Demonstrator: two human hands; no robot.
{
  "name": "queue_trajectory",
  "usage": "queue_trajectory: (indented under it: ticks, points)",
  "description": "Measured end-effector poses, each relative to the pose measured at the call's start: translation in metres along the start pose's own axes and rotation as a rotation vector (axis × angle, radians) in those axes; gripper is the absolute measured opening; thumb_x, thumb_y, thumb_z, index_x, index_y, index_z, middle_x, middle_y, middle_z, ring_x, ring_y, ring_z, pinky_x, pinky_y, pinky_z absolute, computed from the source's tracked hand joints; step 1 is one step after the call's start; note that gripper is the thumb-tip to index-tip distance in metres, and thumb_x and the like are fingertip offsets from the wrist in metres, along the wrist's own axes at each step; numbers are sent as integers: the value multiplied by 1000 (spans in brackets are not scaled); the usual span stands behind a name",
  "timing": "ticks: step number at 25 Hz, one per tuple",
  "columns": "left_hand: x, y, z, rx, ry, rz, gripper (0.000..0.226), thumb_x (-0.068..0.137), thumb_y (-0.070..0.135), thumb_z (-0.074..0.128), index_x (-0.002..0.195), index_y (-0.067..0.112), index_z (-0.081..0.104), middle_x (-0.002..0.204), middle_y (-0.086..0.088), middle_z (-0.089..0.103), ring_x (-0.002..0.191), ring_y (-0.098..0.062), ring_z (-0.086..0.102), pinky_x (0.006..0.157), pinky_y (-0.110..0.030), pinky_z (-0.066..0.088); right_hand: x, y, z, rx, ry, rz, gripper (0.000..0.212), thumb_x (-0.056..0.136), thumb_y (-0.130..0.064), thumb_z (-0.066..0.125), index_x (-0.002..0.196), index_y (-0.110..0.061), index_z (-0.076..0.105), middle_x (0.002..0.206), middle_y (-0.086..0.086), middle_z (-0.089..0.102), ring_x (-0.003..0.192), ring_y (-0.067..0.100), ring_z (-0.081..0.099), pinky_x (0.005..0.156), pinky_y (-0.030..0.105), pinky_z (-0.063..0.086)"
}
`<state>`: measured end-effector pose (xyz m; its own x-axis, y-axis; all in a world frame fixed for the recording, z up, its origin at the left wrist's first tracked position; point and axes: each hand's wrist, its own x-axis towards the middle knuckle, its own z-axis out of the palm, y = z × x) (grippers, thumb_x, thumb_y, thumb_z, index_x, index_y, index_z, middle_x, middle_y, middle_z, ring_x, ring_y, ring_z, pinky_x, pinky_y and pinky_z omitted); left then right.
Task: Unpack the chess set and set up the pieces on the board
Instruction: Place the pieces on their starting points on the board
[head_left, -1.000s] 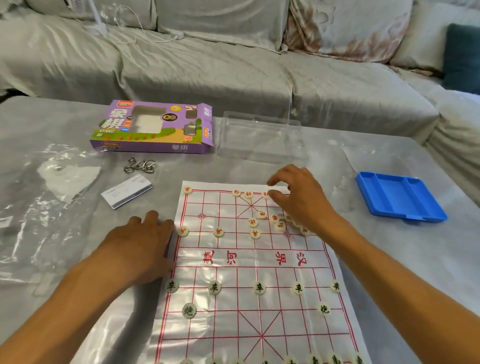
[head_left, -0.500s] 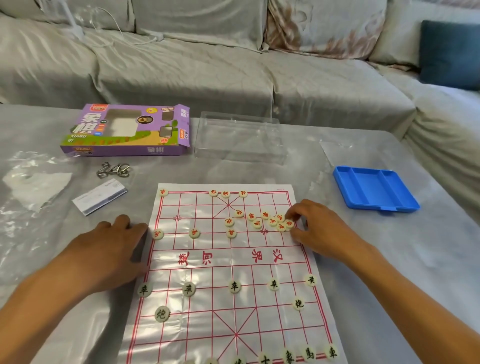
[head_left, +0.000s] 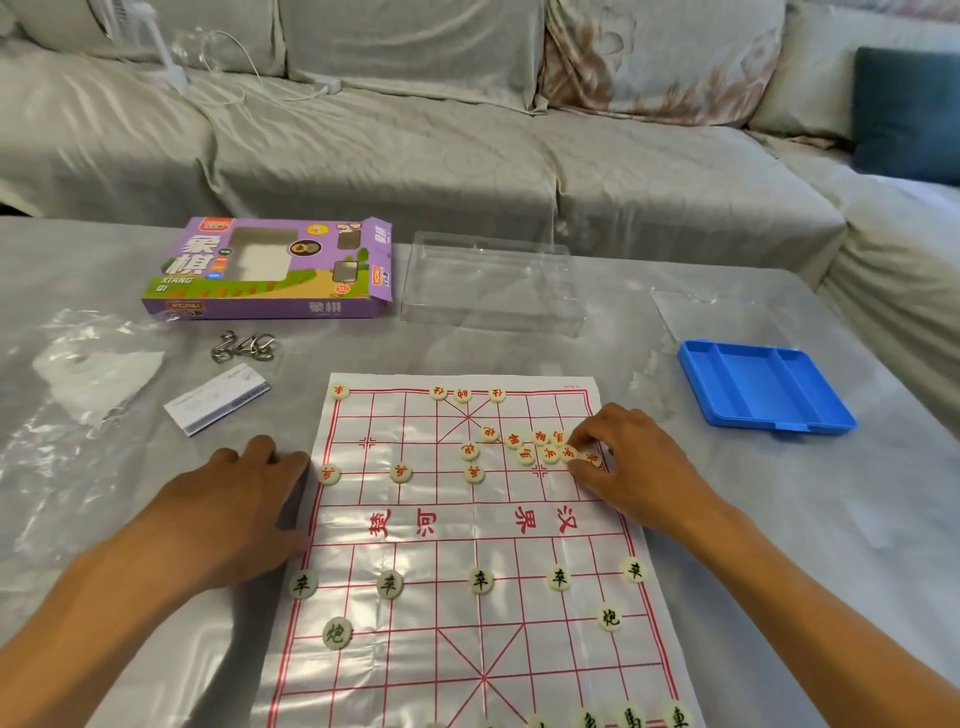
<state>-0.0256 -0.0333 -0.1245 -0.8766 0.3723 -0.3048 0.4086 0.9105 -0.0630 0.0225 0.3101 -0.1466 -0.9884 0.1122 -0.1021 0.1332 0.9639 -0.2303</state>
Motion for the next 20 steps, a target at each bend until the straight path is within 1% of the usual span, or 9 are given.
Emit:
queue_trajectory:
  ticks: [3,4,8,11,15,20]
  points:
    - [0,0,0,2,1,-3,75,85,64,49,145,35,15,141,8,28,121,-12,41,83,-21,45,0,-1,-1,-35,-16,-29,39,88,-52,57,124,-38,56,134,-14,48,117,8,43,92,21,36]
    - [0,0,0,2,1,-3,75,85,64,49,145,35,15,141,8,28,121,-13,41,84,-22,45,0,-2,-2,-44,-15,-31,39,88,-53,57,124,-38,57,134,-14,48,117,8,43,92,21,36]
    - [1,0,0,-2,-12,-12,75,85,65,49,145,35,15,141,9,28,121,-13,41,85,-22,46,-2,-5,-1,-54,1,-86,37,85,-57,58,114,-34,62,127,-14,52,113,7,43,88,19,34]
    - [1,0,0,2,-20,-14,76,85,64,50,145,35,15,141,9,28,121,-13,41,83,-22,45,-4,-18,7,-45,-5,-156,40,85,-60,56,114,-34,63,124,-14,54,113,7,43,92,21,36]
    - [1,1,0,6,-26,-18,76,85,64,50,146,34,15,143,8,27,123,-13,41,84,-22,45,0,-23,13,-106,112,-104,43,86,-62,52,113,-31,64,121,-11,57,108,9,44,91,25,35]
    - [2,1,0,12,-21,-15,76,85,64,50,146,34,14,143,8,27,123,-13,41,84,-22,45,-3,-21,12,-125,68,-93,45,84,-65,52,108,-30,64,121,-12,56,108,9,43,92,24,36]
